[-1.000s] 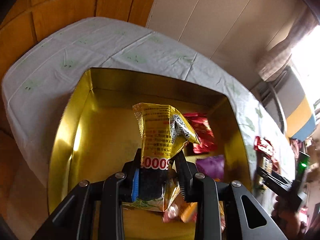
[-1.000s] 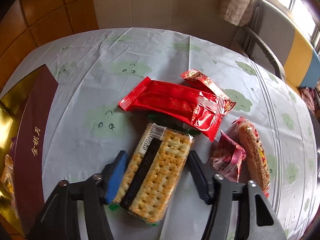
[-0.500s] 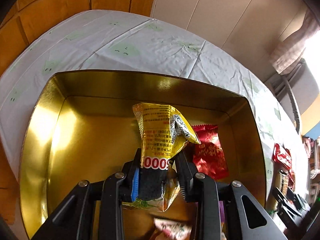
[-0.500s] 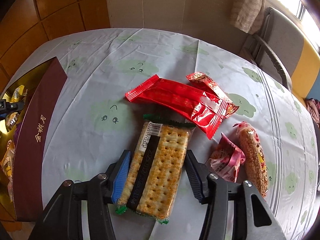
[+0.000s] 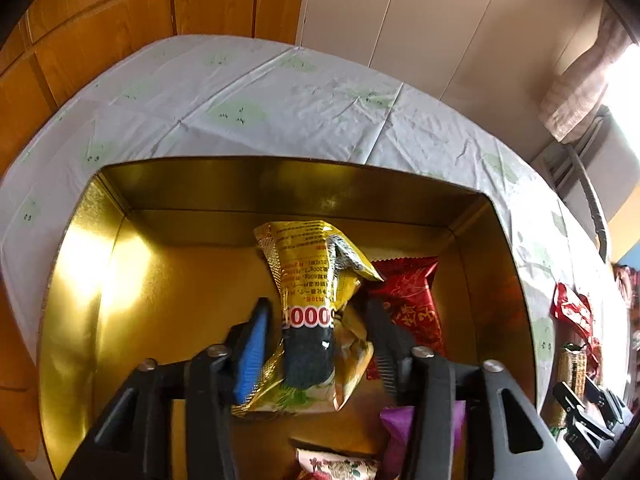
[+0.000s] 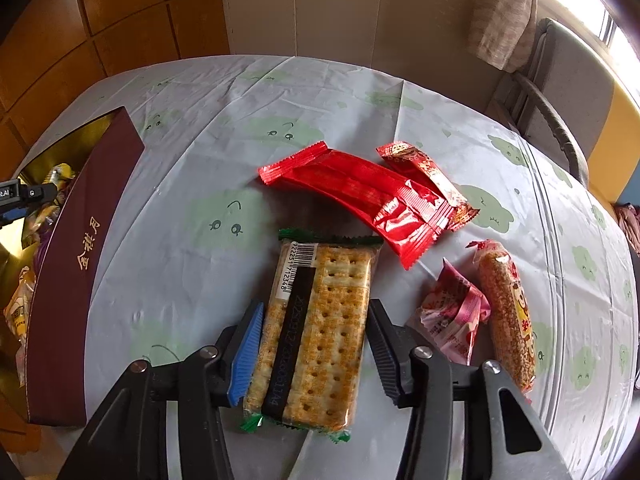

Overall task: Organize snacks
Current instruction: 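Lower the yellow chip bag into the tin while the right gripper grasps the cracker pack, then carry the cracker pack with the right gripper into the tin and release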

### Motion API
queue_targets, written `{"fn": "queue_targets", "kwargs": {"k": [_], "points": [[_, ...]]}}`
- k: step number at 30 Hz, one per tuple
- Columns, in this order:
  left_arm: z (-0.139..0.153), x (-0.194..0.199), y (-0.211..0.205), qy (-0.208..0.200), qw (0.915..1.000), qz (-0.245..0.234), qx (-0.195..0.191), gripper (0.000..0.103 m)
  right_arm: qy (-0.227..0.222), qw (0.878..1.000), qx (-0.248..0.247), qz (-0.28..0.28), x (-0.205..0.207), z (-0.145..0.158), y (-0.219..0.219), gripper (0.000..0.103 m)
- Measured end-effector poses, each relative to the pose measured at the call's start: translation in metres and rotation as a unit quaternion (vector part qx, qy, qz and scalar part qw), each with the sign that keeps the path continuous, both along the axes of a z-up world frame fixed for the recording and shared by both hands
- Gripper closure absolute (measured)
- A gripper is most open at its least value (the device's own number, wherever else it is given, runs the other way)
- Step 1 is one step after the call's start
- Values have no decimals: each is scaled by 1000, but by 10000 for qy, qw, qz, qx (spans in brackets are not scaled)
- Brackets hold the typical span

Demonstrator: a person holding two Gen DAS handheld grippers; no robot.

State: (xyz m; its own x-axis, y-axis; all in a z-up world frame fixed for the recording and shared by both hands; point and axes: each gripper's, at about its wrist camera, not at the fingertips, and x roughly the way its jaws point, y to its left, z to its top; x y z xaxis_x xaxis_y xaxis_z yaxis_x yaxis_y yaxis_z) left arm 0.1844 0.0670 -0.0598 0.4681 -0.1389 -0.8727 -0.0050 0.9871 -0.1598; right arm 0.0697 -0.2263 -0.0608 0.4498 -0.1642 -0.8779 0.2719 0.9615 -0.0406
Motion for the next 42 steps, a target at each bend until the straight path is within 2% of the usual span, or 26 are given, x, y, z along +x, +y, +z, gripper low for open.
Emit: {"fn": "queue_targets", "kwargs": {"k": [8,14,16,19,21,23,28,35,42], "points": [[24,-29,5,-388,9992,-28,113,43,-30,9997,214,150,-20,4,5,54],[39,-65,11,-649,9977,-22,194,42,-268,9964,804,-8,-37,7,-1,55],[43,-77,13,-725,9971,-35,228,42,-403,9928,1126,-91,-43,7,-6,55],[47,-97,19,-796,9965,-21,238,41,-524,9891,1360,-190,-50,5,-9,55],[48,-104,22,-829,9963,-2,242,32,-558,9878,1441,-217,-53,6,-10,55],[49,-114,30,-888,9958,119,193,29,-617,9844,1627,-244,-55,7,-10,55],[51,-129,40,-894,9957,254,40,29,-863,9701,2223,-445,-63,12,-16,55],[51,-140,39,-943,9952,245,80,29,-1007,9679,2267,-402,-65,25,-10,55],[53,-148,38,-987,9948,217,108,29,-1169,9712,2076,-31,-60,46,10,55]]}}
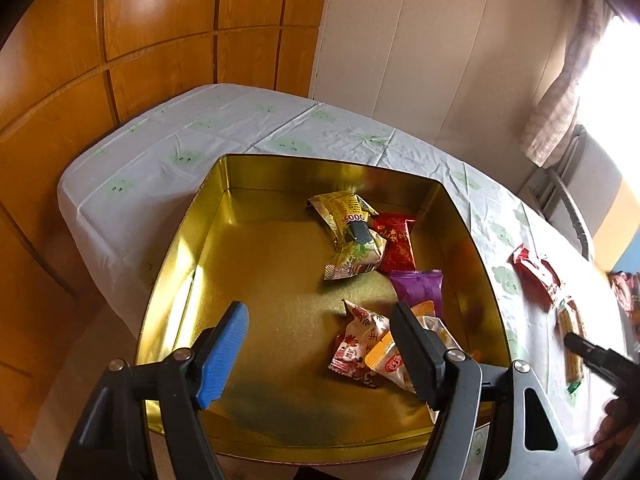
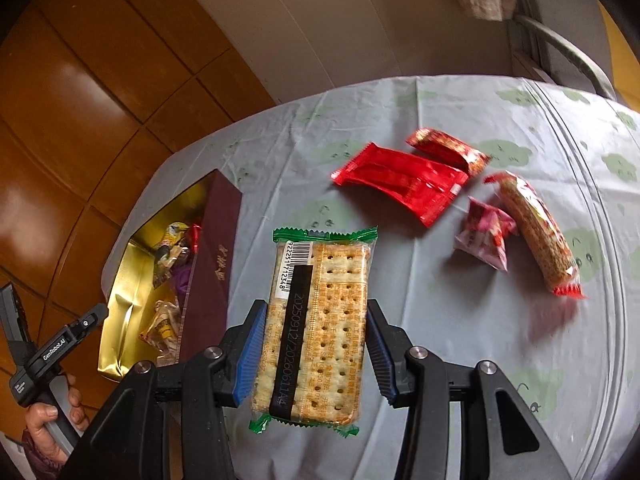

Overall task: Organize snacks
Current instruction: 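Carry the cracker pack with the right gripper into the tin and release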

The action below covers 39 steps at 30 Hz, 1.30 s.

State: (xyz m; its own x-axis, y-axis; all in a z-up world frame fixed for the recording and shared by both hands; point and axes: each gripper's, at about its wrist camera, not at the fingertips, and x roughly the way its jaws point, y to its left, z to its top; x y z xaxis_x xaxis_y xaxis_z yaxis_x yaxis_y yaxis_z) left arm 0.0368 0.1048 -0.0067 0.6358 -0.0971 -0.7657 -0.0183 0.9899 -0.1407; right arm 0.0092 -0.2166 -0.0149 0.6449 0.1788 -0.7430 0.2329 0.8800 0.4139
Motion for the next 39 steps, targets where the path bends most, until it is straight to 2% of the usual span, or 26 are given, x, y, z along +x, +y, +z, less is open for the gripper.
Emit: {"fn": "queue_targets", "kwargs": {"k": [11,18,26,31,39], "points": [[4,-7,22,-112,9995,281,87,29,-245,9939,-545,926,29,31,58,55],[6,-8,41,-199,9982,553,121,29,-350,9756,-940,1951,60,44,123,55],[6,-11,56,-293,9968,706,233,29,121,9562,-1136,2696,107,17,184,55],[3,-10,66,-265,9958,839,236,29,405,9369,-1239,3243,120,-3,225,55],[-2,-8,77,-193,9946,997,208,29,735,9180,-1438,3623,123,-33,261,55]]}}
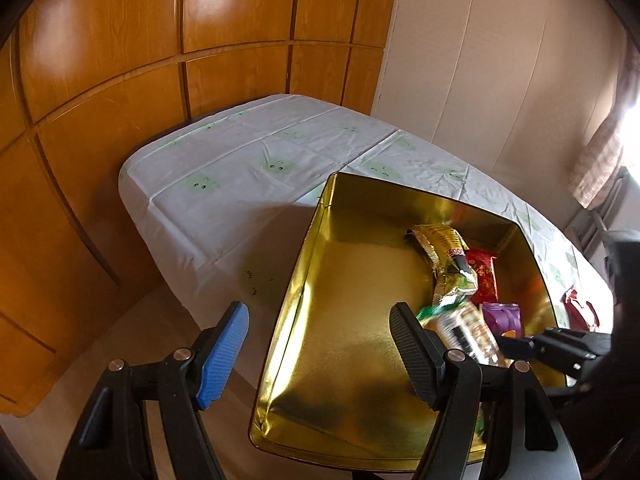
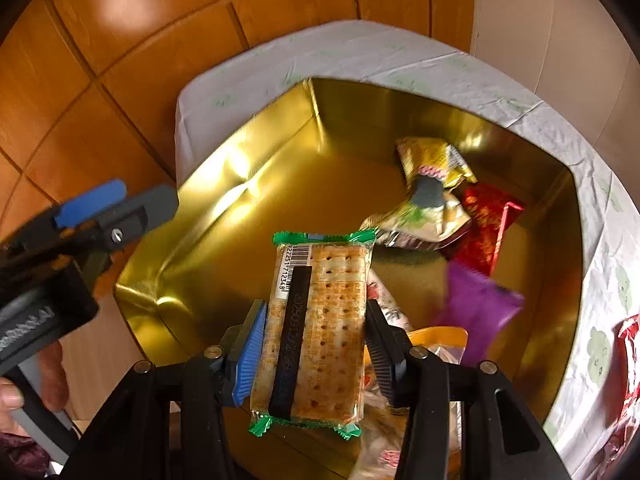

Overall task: Organize snacks
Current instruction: 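Carry the cracker pack with the right gripper into the tin and release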

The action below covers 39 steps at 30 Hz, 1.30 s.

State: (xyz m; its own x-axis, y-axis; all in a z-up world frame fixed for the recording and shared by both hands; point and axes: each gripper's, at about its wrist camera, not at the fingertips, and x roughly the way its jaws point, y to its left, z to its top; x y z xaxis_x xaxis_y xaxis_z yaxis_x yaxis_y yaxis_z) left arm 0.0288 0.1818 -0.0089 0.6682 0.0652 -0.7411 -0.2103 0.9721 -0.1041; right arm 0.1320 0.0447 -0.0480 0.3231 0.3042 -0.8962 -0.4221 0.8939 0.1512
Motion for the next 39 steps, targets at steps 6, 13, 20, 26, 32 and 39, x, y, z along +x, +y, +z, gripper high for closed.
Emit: {"fn": "queue_targets", "kwargs": {"k": [6,13,20,26,32,39], "points": [[-2,0,0,23,10000,3,-14,29,107,9999,58,120,-5,-7,5,54],[-1,-2,0,10,10000,43,29,29,194,9996,199,-95,0,-7,1,48],[1,-4,-2,2,10000,11,49,29,28,9988,312,-384,-9,5,-13,45],[5,-5,-7,-66,9999,-68,105,29,-408,9954,516,-699,-22,31,-36,45],[7,-8,-20,-94,9995,-261,180,29,-725,9898,525,-1111,-42,47,-69,45],[10,-13,-40,-114,9980,-541,292,29,-986,9820,283,-1584,-66,58,-113,45]]}}
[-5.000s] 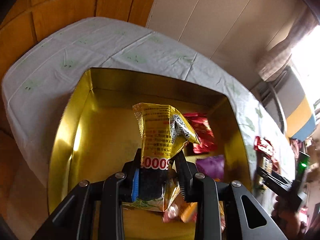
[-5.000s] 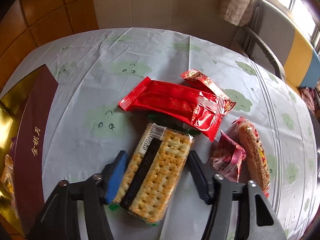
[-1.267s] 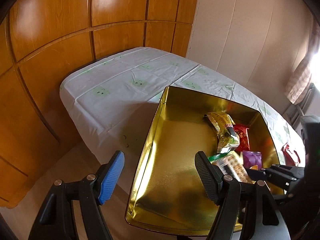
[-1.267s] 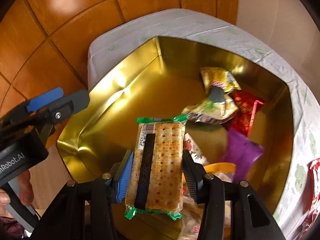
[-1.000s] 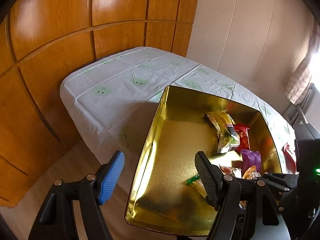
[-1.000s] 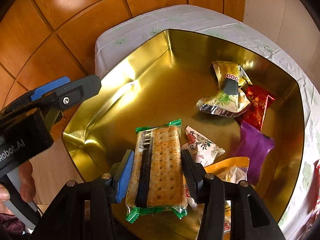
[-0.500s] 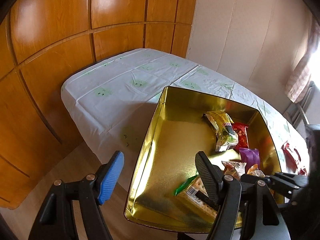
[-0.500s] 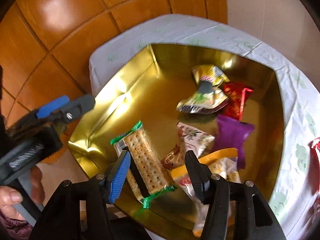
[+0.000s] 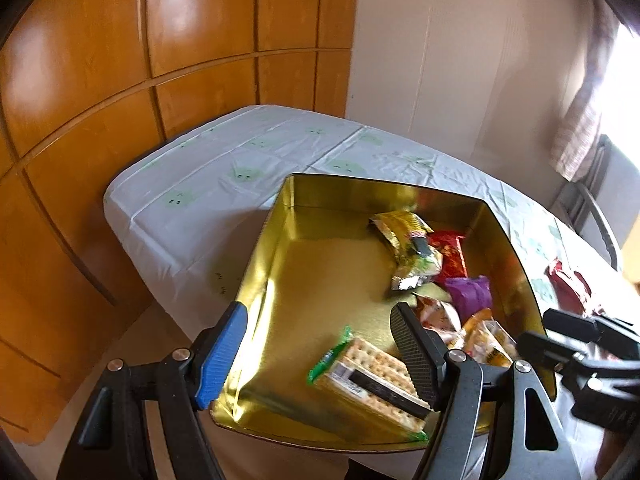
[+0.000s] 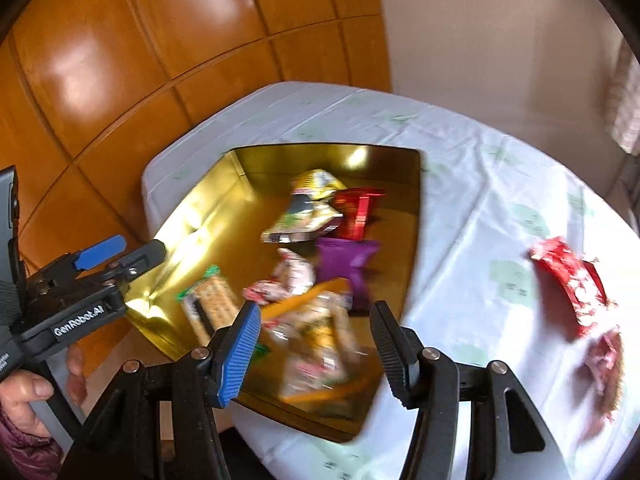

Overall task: Organize snacks
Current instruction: 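Carry the cracker pack with the right gripper into the tin and release, then reach the left gripper to the large red wafer packet and grasp it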

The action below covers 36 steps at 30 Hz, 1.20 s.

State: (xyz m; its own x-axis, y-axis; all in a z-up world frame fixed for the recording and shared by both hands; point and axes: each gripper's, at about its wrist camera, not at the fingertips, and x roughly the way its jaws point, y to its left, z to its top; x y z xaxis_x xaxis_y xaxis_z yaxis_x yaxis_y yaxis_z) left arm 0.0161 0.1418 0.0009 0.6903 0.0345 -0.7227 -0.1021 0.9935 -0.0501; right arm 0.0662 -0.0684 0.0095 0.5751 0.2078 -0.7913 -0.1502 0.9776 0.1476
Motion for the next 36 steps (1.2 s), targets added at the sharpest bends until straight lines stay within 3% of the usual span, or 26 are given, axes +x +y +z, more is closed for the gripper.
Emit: {"fn": "queue_targets", "kwargs": {"k": [13,27,36], "points": [[6,-4,-44,-38,9981,-567,224,29,-36,9938,-583,-942,-30,7,-91,45],[7,-5,-95,24,9924,-1145,440,29,131,9805,-832,-1774,-68,-1,-175,45],[9,-6,-129,13,9861,-1564,554,29,167,9661,-1526,-2075,-84,12,-234,45]]}}
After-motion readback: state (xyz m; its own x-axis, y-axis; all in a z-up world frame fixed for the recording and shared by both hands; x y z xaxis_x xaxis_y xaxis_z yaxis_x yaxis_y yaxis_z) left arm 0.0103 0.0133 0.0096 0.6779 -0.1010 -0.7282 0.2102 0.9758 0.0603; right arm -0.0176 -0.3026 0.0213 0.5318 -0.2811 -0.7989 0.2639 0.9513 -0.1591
